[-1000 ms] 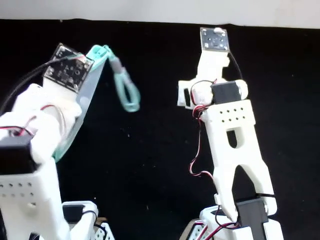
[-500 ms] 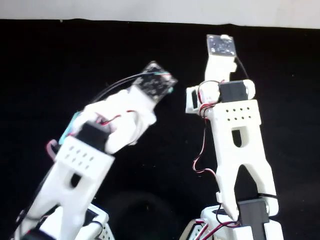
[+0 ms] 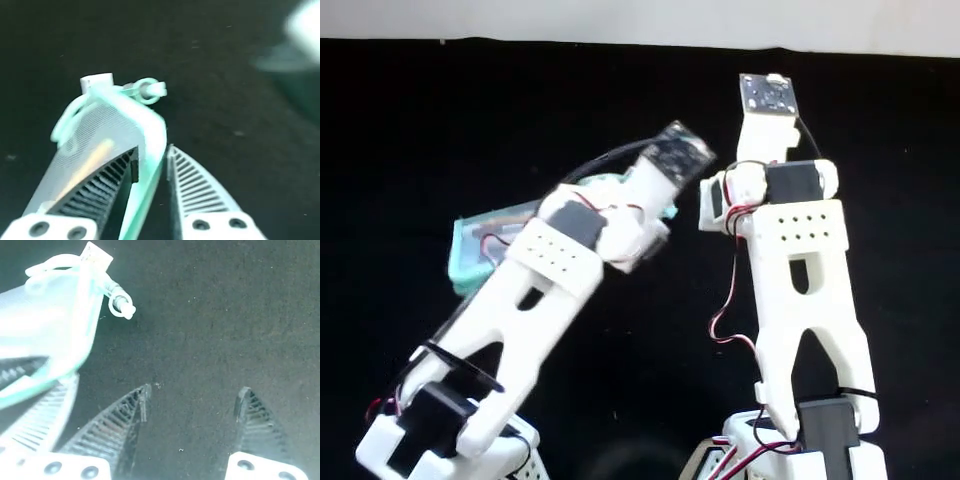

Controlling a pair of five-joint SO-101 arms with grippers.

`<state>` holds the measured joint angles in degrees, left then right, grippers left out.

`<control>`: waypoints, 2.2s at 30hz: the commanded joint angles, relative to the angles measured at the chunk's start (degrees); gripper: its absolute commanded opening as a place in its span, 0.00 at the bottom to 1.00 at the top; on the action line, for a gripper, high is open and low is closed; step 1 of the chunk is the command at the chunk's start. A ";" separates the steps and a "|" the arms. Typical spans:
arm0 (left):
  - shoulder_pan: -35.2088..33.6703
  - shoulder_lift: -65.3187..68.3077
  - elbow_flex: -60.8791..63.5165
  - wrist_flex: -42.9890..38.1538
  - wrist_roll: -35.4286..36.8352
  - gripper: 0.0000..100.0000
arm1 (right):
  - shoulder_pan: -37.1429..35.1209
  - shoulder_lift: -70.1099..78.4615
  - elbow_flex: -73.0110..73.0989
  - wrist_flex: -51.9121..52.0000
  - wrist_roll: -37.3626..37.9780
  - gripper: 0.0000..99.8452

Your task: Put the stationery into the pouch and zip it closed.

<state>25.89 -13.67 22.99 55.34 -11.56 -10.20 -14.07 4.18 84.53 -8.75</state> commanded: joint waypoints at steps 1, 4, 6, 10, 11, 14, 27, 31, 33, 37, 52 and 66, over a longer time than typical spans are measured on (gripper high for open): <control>2.07 -0.22 -4.79 -0.79 0.44 0.13 | 0.31 -2.33 -2.42 2.42 0.79 0.27; -0.13 -0.22 -7.78 -0.70 0.44 0.13 | 0.31 -2.33 -2.59 3.65 0.79 0.27; -1.54 -0.22 -9.63 -0.62 0.44 0.13 | 0.04 -2.33 -2.59 4.26 0.79 0.27; -4.88 -0.31 -10.68 -0.62 0.53 0.13 | -0.04 -2.33 -2.42 6.20 4.22 0.24; -5.85 -0.31 -10.68 -0.62 0.53 0.13 | -0.04 -2.33 -2.42 6.55 4.92 0.22; -9.10 -0.40 -11.38 -0.62 0.53 0.11 | -0.04 -2.33 -2.42 6.64 6.42 0.15; -16.40 -18.77 -14.81 12.31 0.26 0.01 | -0.04 -18.24 -2.33 6.29 6.86 0.01; -17.98 -25.89 -14.81 18.37 0.26 0.01 | -0.04 -23.60 -2.24 7.69 6.86 0.01; -18.33 -29.58 -14.81 21.71 0.18 0.01 | -0.04 -26.77 -2.24 9.63 6.86 0.01; -18.51 -37.23 -14.73 27.16 0.18 0.01 | -0.04 -34.07 -2.24 12.62 6.86 0.01; -18.51 -62.90 -14.73 41.05 0.18 0.01 | 0.22 -76.70 23.52 5.23 6.86 0.01; -18.51 -71.60 -2.86 37.36 0.18 0.01 | 0.40 -89.89 46.90 -8.75 6.77 0.01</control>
<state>7.96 -85.49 14.64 96.04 -11.56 -10.37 -104.00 48.22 78.99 -2.51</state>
